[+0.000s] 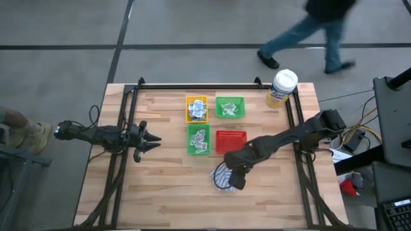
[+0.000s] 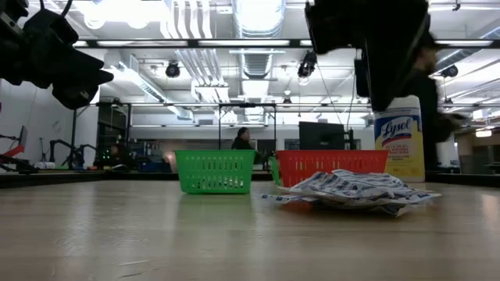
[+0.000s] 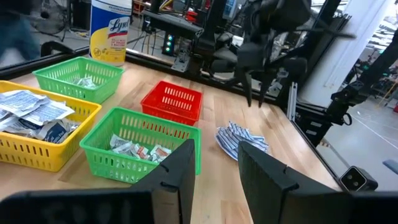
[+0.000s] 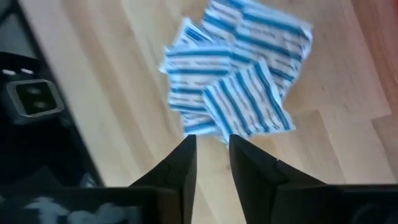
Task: Pick & Place First Aid Supplies
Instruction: Put the blue bandage pack into the red bin
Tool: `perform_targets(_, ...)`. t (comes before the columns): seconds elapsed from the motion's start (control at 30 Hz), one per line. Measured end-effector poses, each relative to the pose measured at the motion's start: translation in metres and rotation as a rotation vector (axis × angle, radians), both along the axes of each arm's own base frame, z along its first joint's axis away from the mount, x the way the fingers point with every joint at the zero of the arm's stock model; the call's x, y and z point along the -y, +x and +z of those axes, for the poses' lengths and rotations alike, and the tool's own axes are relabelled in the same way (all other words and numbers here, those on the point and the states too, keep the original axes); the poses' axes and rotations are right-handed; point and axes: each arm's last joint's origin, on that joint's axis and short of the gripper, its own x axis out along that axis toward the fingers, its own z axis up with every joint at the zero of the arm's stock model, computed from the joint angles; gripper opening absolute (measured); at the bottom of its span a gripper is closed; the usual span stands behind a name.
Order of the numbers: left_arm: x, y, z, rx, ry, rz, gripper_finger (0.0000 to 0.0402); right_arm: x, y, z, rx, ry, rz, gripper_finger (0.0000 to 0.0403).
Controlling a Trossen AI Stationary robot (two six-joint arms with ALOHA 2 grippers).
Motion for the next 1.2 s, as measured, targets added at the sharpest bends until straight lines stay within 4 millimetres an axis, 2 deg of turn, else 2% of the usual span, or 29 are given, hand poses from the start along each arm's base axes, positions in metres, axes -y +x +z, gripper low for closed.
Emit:
perform_targets(0.17,0.000,0.000,0.000,0.000,0.000,0.000,0.0115,0.001,0.000,-0.016,-0.087,-0.036,0.015,0.0117)
perform_targets(0.47,0.000,0.000,0.000,-0.001,-0.001,0.000,0.0115,0.005,0.005,-0.034,-0.120,-0.113,0.030,0.0144)
perform_targets(0.73,0.000,0.000,0.000,-0.002,-0.001,0.001,0.0115,0.011,0.003,-0.037,-0.114,-0.194,0.016,0.0161)
perform_targets(1.2,0.000,0.000,0.000,-0.002,-0.002,0.000,0.0115,0.013,0.001,-0.049,-0.142,-0.202,0.015,0.0160)
